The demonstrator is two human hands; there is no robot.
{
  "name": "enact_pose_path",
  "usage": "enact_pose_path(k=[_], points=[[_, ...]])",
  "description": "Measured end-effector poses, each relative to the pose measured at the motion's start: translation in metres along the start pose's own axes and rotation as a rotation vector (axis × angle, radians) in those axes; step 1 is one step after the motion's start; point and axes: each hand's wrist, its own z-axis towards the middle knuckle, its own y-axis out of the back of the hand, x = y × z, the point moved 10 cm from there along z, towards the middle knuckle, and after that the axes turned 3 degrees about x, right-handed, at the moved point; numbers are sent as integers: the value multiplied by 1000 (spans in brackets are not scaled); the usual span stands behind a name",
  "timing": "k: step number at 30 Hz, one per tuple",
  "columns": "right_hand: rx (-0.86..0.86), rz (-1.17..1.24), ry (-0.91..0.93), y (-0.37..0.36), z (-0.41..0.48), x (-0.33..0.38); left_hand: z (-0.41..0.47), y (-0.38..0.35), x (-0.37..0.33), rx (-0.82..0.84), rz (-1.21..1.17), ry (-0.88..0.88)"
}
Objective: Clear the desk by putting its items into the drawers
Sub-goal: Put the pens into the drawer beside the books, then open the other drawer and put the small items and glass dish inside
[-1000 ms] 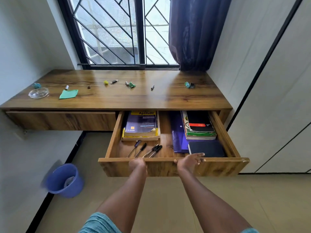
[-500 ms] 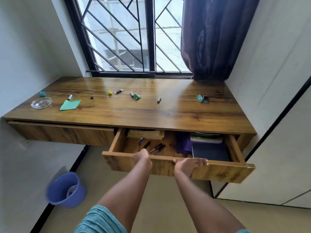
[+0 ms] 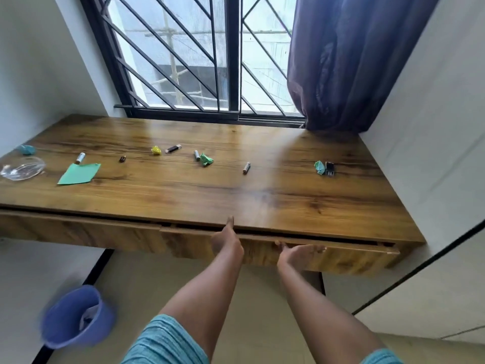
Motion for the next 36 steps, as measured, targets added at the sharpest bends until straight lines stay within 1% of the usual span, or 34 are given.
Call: enact_pose_path(k=[1,3,4,7,8,11,14,17,19,22,27,29,31,36], points=[[-48,32,-15,2,2,5,5,-4,-3,5,7,0],[-63,76,-23,-2,7,12,20,-10,-6,1,18,-2],[-60,69,-36,-5,10,12,26,-12,-6,-7,17,-6],[-125,22,-68,-7,20,1,31,-15,-7,-41,-25,-11],[-119,-11,-60,-8,21,-1,29,-16,-7,-43,-47,-8],[-20,-122,-19,-12,23,3,21,-18,-9,-40,-66,16],[-6,-229,9,-10,17,14,22,-18,-9,-35,-65,31],[-6,-284,-38,-16,13,6,26,-16,-8,-28,-49,20],[-78,-270,-24,-15,6,13,26,-17,-8,-2,-30,15],[-68,-247,-17,-23,-10,28,29,-15,-14,44,40,17],[-57,-160,-46,-39,-44,61,39,-18,-31,282,192,104],[-41,-98,-46,-48,-51,77,42,-17,-44,347,220,105],[-32,-97,-12,-56,-56,96,47,-12,-63,344,214,64],[76,-115,63,-82,-53,137,68,-4,-109,288,231,-14]])
